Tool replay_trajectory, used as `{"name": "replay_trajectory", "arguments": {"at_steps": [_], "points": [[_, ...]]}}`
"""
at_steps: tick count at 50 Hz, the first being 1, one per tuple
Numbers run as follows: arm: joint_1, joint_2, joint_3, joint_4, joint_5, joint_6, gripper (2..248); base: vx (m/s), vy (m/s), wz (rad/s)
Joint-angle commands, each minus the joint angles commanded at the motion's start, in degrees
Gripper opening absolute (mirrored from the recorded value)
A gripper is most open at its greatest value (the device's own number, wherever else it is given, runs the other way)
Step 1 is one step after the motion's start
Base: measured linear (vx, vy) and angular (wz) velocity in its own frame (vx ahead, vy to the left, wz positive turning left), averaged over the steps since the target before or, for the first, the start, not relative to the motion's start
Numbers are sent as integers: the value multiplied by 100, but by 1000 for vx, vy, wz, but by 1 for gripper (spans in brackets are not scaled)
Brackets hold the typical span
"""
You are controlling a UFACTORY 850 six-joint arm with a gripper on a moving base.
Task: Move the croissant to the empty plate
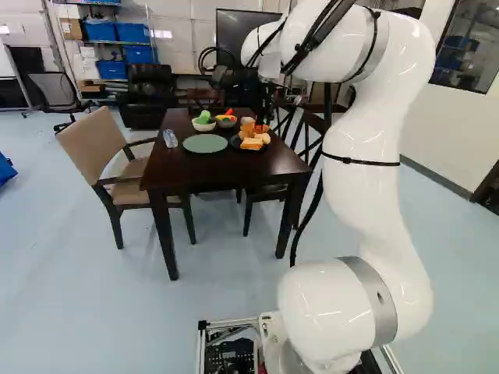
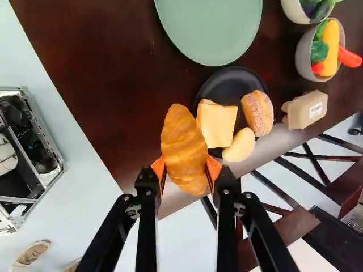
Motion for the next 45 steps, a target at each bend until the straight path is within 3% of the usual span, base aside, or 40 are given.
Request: {"name": "replay_trajectory", "arguments": {"at_steps": [22, 37, 45], "points": [[337, -354, -479, 0, 0, 0, 108, 0, 0, 0], [465, -724, -993, 0, 0, 0, 108, 0, 0, 0], [511, -763, -1046, 0, 0, 0, 108, 0, 0, 0]]}}
